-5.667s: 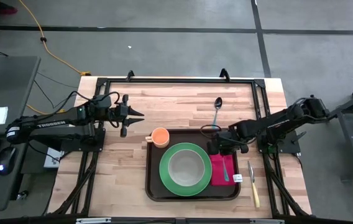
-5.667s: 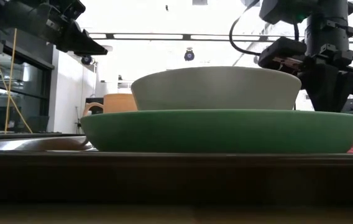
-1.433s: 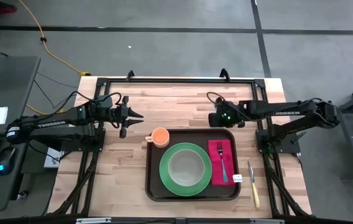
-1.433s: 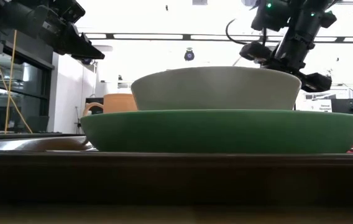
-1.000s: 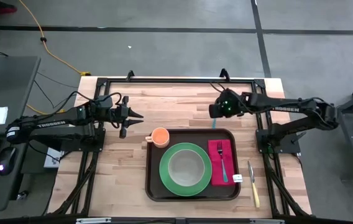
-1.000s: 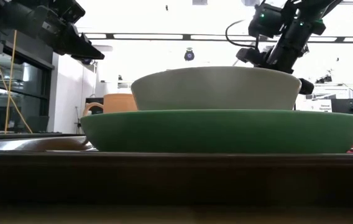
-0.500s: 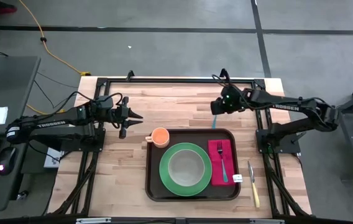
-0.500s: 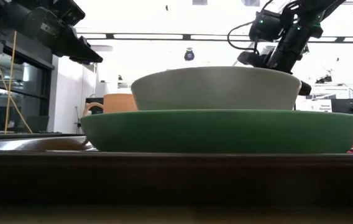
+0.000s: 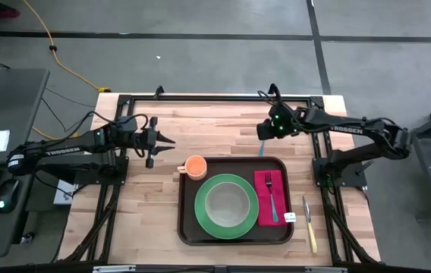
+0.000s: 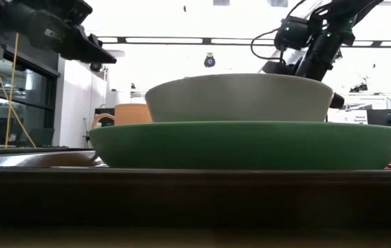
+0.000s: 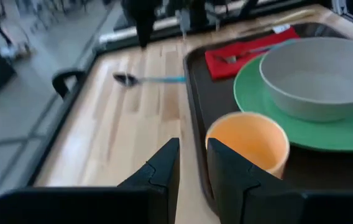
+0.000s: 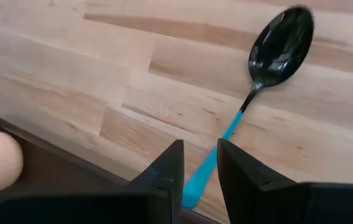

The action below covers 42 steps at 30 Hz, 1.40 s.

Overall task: Set up tray
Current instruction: Put the blue spoon on the left of the blue fork on the brown serving tray

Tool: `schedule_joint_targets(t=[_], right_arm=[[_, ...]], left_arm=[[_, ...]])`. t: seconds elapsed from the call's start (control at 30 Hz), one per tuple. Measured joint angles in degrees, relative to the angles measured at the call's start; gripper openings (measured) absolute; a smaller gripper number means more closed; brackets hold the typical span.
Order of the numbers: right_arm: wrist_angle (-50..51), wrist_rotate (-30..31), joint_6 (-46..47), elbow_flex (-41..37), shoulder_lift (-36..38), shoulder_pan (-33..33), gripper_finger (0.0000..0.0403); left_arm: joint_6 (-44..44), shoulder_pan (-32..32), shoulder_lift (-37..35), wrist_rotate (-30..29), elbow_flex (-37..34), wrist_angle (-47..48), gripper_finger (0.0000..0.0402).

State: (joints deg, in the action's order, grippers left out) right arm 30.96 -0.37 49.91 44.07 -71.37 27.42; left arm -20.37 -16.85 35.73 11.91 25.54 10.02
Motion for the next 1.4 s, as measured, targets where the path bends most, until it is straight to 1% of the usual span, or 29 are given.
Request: schedule_joint_targets(t=[0.1,0.27,0.37,0.5,0.67,0.77,0.97,1.07,1.17,1.4], right_arm=[[0.0,-1.2,0.0,0.0,-1.9,0.0,0.0074],[-2.1,-1.3,-0.9,0.0,-4.6,0.0,0.0074],[-2.8,-1.3,-1.3,0.0,-5.6,0.4,0.0074],[-2.7,-1.3,-1.3,0.0,-6.9,1.2,0.0074],[-2.4,-1.3,-1.4,0.0,-7.5,2.1,0.0074],[-2.3,-1.4,-1.4,0.0,-7.5,2.7,0.0074],[0.9,-1.9,-2.6,0.0,-7.5,3.8,0.0074],[2.3,-4.1,-2.6,0.0,-7.5,4.1,0.0074],[2.2,-6.2,-3.1,0.0,-7.5,4.1,0.0074],[-0.1,-6.6,-3.9,0.3,-7.5,4.1,0.0074]], left_arm=[[-1.9,0.0,0.0,1.4,0.0,-1.3,0.0113],[-2.1,0.0,0.0,1.5,0.0,-1.4,0.0113],[-2.9,0.0,0.0,1.5,-0.1,-3.6,0.0113],[-3.3,0.0,-0.1,1.6,-3.6,-10.4,0.0113],[-0.3,0.0,0.0,1.6,-6.6,-12.3,0.0113],[-0.9,0.0,0.0,2.1,-6.9,-14.0,0.0113],[-1.8,0.0,0.0,2.2,-6.9,-12.9,0.0113],[-1.9,0.0,0.0,2.2,-6.9,-12.8,0.0113],[-1.9,0.0,0.0,2.2,-6.9,-12.1,0.0113],[-1.4,0.0,0.0,2.1,-6.9,-11.5,0.0113]])
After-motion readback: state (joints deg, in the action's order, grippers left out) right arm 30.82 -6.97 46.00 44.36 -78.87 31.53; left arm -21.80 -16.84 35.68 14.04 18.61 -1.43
